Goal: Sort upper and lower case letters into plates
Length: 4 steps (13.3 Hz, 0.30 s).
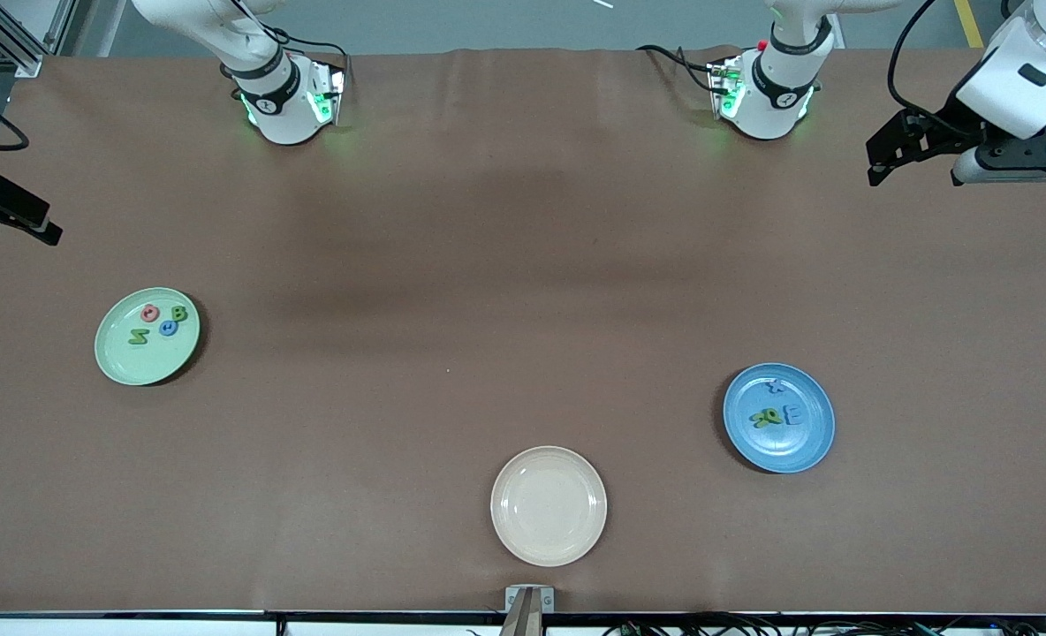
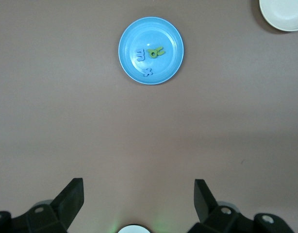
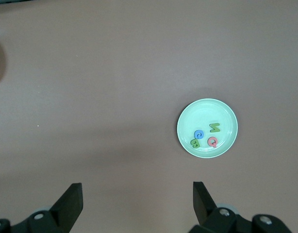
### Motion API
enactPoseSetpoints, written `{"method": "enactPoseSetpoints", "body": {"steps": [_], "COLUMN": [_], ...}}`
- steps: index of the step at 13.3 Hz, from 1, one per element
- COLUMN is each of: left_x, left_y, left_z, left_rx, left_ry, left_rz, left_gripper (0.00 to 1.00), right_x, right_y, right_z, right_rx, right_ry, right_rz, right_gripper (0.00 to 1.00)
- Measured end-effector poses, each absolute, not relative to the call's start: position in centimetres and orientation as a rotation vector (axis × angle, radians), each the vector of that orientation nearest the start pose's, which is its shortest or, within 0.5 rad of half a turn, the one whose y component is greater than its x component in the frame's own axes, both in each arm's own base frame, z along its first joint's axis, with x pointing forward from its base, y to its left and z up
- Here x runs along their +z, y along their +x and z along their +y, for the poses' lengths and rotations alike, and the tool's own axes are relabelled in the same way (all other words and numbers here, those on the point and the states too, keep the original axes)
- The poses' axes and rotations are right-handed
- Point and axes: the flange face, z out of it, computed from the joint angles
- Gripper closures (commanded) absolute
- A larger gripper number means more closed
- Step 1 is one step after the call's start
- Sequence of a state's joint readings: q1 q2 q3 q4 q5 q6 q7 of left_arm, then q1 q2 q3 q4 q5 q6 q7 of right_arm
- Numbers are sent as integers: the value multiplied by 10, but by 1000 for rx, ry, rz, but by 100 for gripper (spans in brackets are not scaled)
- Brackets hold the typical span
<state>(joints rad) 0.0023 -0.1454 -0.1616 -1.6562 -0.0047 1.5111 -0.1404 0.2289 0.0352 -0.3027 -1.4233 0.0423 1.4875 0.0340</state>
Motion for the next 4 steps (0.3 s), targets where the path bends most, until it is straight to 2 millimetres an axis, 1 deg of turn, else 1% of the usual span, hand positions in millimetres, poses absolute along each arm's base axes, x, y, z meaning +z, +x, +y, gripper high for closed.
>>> {"method": "enactPoseSetpoints", "body": {"steps": [4], "left_x": [658], "left_y": [504], "left_z": [-83], "left_rx": [-17], "left_ry": [-3128], "left_rz": [15], "left_gripper": [0], "right_x": [667], "right_y": [555], "right_z": [-35], "right_rx": [-47], "right_ry": [-3106], "right_rz": [168], "right_gripper": [0]}}
